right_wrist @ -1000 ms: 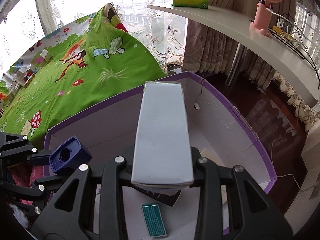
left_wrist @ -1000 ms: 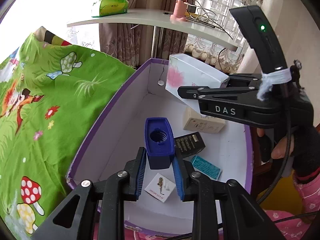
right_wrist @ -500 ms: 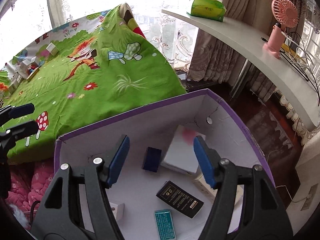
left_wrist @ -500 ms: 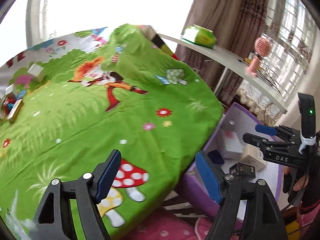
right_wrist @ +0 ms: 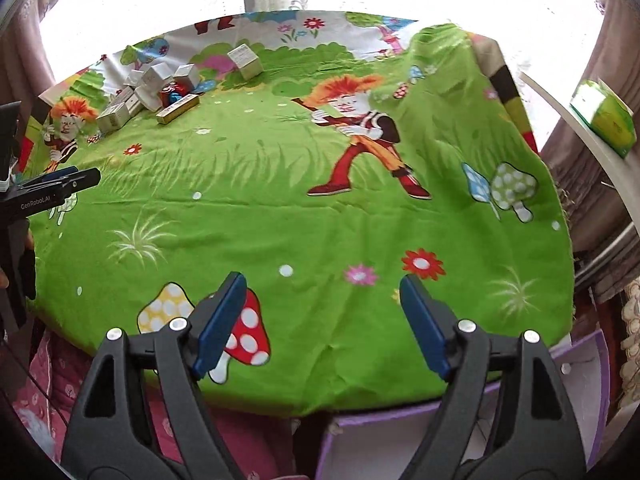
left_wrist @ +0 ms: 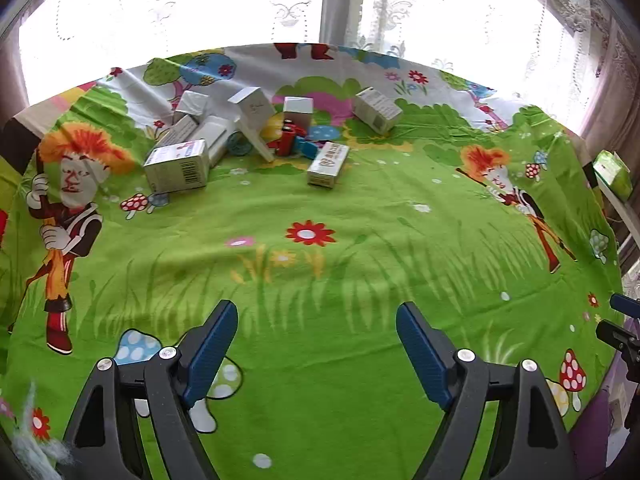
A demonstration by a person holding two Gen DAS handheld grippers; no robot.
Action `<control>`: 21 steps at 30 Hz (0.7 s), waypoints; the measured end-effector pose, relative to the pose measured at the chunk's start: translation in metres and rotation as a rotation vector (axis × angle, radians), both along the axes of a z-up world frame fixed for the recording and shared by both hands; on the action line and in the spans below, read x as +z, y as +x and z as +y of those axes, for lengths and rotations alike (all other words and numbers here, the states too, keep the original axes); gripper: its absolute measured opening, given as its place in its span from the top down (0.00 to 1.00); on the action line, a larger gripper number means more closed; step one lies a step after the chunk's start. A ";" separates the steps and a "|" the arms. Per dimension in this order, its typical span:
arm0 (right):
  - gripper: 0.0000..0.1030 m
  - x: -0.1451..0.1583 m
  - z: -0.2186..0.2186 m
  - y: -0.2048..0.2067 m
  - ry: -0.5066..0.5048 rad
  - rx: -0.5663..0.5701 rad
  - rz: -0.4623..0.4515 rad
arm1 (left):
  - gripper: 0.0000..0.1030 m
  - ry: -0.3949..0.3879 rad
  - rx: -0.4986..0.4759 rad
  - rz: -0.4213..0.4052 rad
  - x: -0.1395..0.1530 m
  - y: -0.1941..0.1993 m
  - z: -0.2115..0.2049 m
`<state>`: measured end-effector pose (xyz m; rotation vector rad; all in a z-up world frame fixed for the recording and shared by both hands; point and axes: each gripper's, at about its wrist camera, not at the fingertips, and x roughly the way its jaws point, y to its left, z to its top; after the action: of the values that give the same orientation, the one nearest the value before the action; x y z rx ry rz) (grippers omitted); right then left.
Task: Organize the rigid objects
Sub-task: 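Move both open grippers back over the table toward the remaining boxes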
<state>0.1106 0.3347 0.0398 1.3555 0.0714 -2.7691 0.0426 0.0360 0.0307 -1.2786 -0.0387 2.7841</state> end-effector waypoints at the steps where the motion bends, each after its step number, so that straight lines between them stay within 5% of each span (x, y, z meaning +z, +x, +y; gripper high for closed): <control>1: 0.21 -0.003 -0.009 -0.011 -0.001 0.023 -0.008 | 0.20 -0.014 0.031 -0.005 -0.003 -0.002 -0.010; 13: 0.21 -0.025 -0.082 -0.127 -0.020 0.155 -0.059 | 0.20 -0.047 0.201 -0.040 -0.025 -0.019 -0.085; 21: 0.21 -0.026 -0.092 -0.230 -0.231 0.066 -0.070 | 0.17 0.052 0.221 -0.034 -0.029 -0.019 -0.099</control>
<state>-0.1191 0.2426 0.0143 1.3617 -0.1964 -2.5779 0.0240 -0.0632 0.0018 -1.3871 -0.2683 2.9194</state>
